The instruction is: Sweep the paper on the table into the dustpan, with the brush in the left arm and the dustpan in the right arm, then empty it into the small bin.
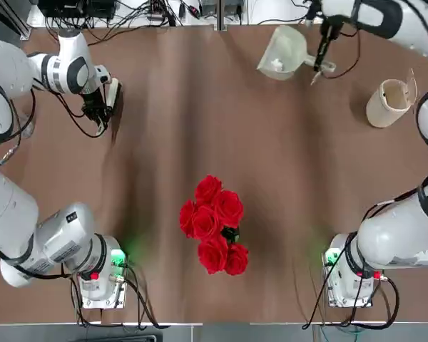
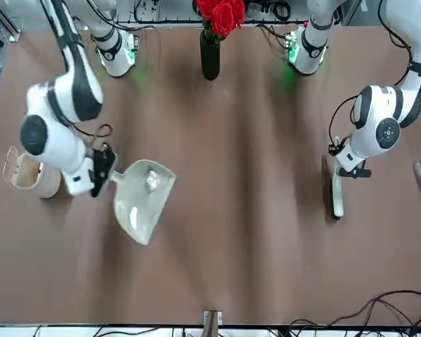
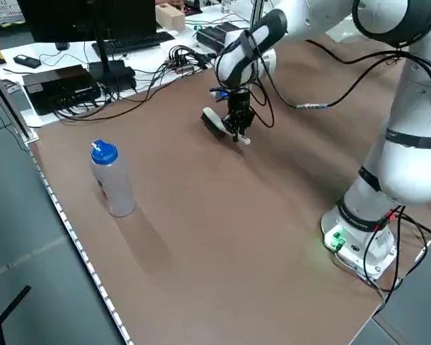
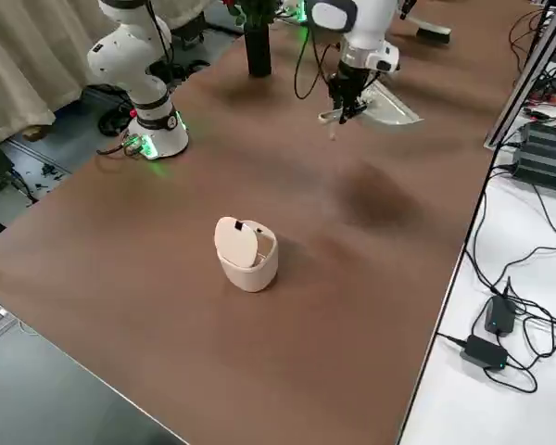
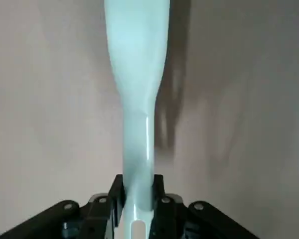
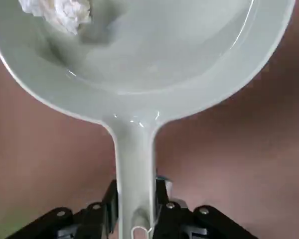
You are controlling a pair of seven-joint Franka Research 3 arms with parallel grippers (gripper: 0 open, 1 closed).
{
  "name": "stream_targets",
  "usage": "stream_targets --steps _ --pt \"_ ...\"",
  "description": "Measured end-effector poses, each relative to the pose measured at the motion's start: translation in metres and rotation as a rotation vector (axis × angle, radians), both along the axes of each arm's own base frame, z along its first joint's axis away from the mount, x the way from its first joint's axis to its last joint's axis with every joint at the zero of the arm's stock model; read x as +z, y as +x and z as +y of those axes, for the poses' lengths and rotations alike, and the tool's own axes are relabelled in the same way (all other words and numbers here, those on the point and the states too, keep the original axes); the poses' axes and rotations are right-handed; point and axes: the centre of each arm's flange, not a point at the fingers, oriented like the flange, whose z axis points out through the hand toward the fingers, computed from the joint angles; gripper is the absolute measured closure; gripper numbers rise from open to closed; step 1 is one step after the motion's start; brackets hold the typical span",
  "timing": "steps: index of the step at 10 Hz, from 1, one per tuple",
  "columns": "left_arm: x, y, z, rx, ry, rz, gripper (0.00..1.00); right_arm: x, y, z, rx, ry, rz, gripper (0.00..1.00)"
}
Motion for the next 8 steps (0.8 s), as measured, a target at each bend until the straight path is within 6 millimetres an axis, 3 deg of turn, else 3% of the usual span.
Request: stream_targets --steps 3,8 --pt "-0.004 -0.001 -0.001 0.0 -0.006 0.007 0.73 0.017 0.0 -0.08 -0.133 -0.022 -0.005 0.67" --pt "-0.004 0.007 -0.016 -0.007 -0.015 -0.01 0.67 0.025 -0.001 -0.149 -0.411 -0.046 -0.014 0.67"
